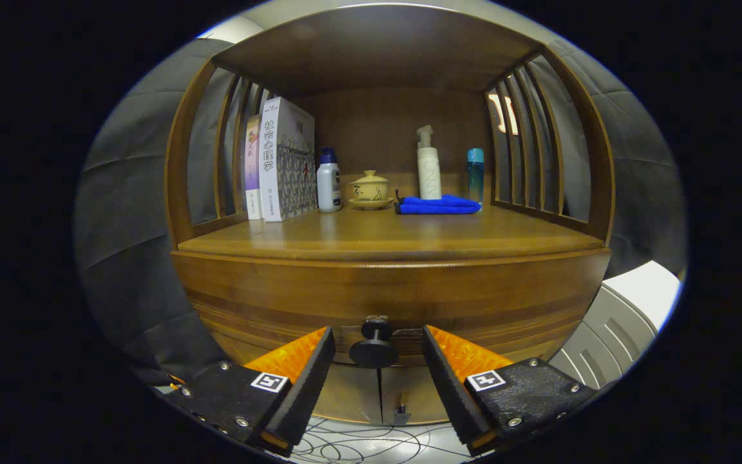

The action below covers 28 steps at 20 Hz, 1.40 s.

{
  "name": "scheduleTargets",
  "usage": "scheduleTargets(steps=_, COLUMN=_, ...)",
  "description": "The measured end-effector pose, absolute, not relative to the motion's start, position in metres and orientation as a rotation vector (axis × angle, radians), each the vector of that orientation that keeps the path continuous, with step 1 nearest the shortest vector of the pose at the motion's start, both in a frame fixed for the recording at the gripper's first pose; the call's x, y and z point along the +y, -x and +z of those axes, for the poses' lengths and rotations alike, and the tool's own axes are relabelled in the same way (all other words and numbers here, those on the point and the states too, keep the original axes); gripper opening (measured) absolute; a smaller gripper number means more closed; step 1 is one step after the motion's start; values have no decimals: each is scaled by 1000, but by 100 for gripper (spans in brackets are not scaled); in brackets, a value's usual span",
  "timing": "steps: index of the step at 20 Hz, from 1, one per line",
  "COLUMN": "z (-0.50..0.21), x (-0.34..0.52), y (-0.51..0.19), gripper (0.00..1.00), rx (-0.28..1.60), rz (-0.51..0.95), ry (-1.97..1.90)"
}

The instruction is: Pull open the drawer, take out the items inside it, and place them on the countertop above the cabinet.

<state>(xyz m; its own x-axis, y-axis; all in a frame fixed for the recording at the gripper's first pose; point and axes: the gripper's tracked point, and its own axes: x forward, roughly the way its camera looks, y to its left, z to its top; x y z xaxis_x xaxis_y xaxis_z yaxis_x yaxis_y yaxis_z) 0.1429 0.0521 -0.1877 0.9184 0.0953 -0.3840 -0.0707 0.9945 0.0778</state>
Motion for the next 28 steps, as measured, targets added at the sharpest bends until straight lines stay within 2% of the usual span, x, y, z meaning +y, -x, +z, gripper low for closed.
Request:
scheduleTargets(steps=3, z=-190, x=53, y=-145, gripper=76, rx=395, rz=89, ry=-39)
scheduleTargets(steps=4, z=-192, x=50, y=-144, gripper=66, rx=397, rz=82, ry=-16)
scheduleTargets(steps=5, z=-194, x=49, y=-145, gripper=62, rx=404, rz=80, ry=-2)
scheduleTargets(steps=11, z=-197, x=49, y=-144, gripper=44, rx=446, rz=66, ry=7)
scheduleTargets(steps=28, z=-187, x=47, y=-69, gripper=43, rx=469, rz=49, ry=65)
